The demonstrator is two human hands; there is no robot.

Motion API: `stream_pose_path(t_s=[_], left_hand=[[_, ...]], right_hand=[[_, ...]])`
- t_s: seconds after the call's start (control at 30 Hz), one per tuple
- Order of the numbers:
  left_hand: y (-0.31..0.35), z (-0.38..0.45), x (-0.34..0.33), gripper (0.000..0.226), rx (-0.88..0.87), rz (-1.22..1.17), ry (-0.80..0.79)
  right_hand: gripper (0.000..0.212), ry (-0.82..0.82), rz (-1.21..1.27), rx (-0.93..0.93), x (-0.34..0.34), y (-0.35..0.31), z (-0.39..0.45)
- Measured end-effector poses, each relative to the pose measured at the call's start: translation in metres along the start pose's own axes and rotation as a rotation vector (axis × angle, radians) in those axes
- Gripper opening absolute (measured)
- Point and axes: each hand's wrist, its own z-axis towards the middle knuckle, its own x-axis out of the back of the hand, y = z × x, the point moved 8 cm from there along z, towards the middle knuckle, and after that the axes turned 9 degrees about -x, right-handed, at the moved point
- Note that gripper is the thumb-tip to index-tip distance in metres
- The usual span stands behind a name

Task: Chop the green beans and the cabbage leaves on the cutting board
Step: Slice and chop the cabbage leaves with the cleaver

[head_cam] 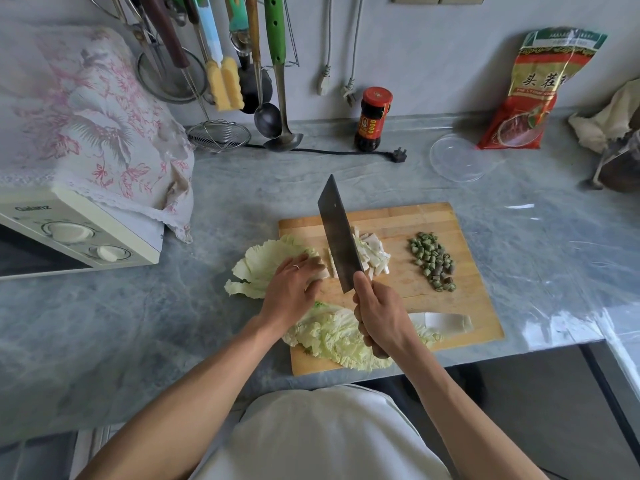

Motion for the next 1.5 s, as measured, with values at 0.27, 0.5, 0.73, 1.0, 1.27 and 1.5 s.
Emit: stream_pose_path(t_s=[0.27,0.5,0.73,1.0,1.27,1.5], left_hand=[[0.004,0.017,0.022,0.016,-0.085,0.087,0.079],[-0.017,0.055,0.004,0.051,-0.022,0.290,-0.440],[-0.020,0.071,0.010,0.013,0.032,0.301,-0.612],[-0.017,0.092,0.011,0.023,0.035,0.244,-0.572],[-0.012,0.065,0.024,0.040,-0.101,0.147,-0.183],[-0.017,0.030,0.012,0.055,-0.123,0.262,-0.257]], right_hand=[[0.048,-0.009,0.014,-0.056,0.001,0.007,-0.004],[0.048,-0.005,0.004,-0.064,0.004,0.007,-0.004],[0.049,-0.026,-0.006,-0.058,0.004,0.003,-0.005],[0.049,-0.006,0.032,-0.088,0.009,0.006,-0.002],[0.051,-0.025,0.033,-0.075,0.007,0.001,-0.003],[0.053,-0.037,0.018,-0.076,0.000,-0.001,-0.002]])
